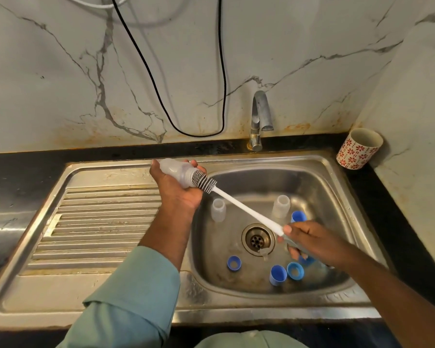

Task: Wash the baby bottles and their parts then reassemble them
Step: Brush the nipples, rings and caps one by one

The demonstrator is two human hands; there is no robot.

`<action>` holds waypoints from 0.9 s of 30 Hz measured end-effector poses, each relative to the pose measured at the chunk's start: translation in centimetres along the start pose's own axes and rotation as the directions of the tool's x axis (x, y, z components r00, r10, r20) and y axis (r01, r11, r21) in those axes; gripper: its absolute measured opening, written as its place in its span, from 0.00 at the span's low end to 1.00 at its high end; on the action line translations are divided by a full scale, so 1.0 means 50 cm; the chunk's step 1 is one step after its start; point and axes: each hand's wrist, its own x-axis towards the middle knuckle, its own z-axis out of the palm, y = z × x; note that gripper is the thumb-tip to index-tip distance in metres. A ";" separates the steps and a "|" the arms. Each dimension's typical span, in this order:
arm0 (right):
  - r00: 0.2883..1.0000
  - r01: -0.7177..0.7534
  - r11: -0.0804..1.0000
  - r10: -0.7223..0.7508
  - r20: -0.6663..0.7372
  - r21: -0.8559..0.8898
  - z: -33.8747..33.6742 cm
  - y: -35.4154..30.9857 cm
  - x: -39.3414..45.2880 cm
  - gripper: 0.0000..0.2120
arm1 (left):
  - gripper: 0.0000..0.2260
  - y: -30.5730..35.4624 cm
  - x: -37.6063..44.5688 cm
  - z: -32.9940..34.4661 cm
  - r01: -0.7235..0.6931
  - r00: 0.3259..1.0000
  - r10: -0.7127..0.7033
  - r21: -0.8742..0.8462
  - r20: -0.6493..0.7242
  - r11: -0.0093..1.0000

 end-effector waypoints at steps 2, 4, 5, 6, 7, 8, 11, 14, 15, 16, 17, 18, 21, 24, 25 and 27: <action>0.958 0.074 0.956 -0.147 -0.245 -0.284 0.018 0.011 0.004 0.11 | 0.27 -0.007 -0.003 0.002 -0.005 1.000 0.005 0.000 0.000 1.000; 0.876 0.142 0.928 -0.280 -0.394 -0.344 0.033 0.009 0.000 0.05 | 0.28 -0.013 -0.006 0.004 -0.012 1.000 0.012 0.001 -0.014 1.000; 0.864 0.170 0.937 -0.291 -0.410 -0.305 0.035 0.007 -0.002 0.03 | 0.28 -0.014 -0.006 0.006 -0.016 1.000 0.016 -0.002 -0.021 1.000; 0.876 0.177 0.944 -0.281 -0.392 -0.279 0.036 0.005 -0.003 0.08 | 0.28 -0.013 -0.006 0.008 -0.023 0.999 0.023 -0.003 -0.028 1.000; 0.892 0.171 0.944 -0.270 -0.364 -0.281 0.036 0.005 -0.004 0.14 | 0.29 -0.011 -0.005 0.009 -0.031 0.999 0.031 0.005 -0.036 0.999; 0.901 0.155 0.939 -0.262 -0.346 -0.306 0.034 0.009 -0.002 0.17 | 0.29 -0.008 -0.004 0.011 -0.036 0.999 0.037 0.023 -0.039 0.999; 0.859 0.138 0.920 -0.295 -0.418 -0.365 0.010 0.003 -0.003 0.09 | 0.30 0.001 0.002 0.010 -0.027 0.999 0.029 0.129 -0.013 0.991; 0.794 0.091 0.735 -0.461 -0.396 -0.672 -0.040 -0.022 -0.010 0.11 | 0.34 0.008 0.012 0.001 -0.092 0.996 0.089 0.298 0.024 0.950; 0.809 0.087 0.680 -0.474 -0.346 -0.728 -0.054 -0.034 -0.013 0.15 | 0.35 0.008 0.015 -0.002 -0.127 0.992 0.122 0.337 0.034 0.933; 0.861 0.084 0.696 -0.410 -0.299 -0.713 -0.066 -0.046 -0.015 0.19 | 0.34 0.007 0.016 -0.001 -0.164 0.986 0.159 0.354 0.044 0.921; 0.915 0.087 0.788 -0.305 -0.263 -0.610 -0.073 -0.054 -0.016 0.22 | 0.32 0.006 0.018 0.000 -0.194 0.981 0.189 0.358 0.049 0.913; 0.959 0.085 0.895 -0.193 -0.207 -0.438 -0.074 -0.061 -0.015 0.22 | 0.31 0.005 0.019 0.002 -0.212 0.977 0.206 0.358 0.057 0.909; 0.977 0.127 0.966 -0.161 -0.140 -0.224 -0.079 -0.076 -0.016 0.08 | 0.32 0.000 0.022 0.003 -0.239 0.971 0.226 0.337 0.079 0.911; 0.955 0.093 0.833 -0.230 -0.189 -0.545 -0.092 -0.082 -0.012 0.15 | 0.28 -0.005 0.022 0.002 -0.239 0.968 0.249 0.335 0.012 0.912; 0.930 0.089 0.787 -0.285 -0.231 -0.610 -0.092 -0.083 -0.012 0.11 | 0.27 -0.006 0.021 0.002 -0.230 0.969 0.248 0.335 -0.013 0.914; 0.857 0.061 0.652 -0.422 -0.295 -0.756 -0.084 -0.079 -0.009 0.05 | 0.25 -0.006 0.017 0.002 -0.209 0.972 0.234 0.327 -0.038 0.922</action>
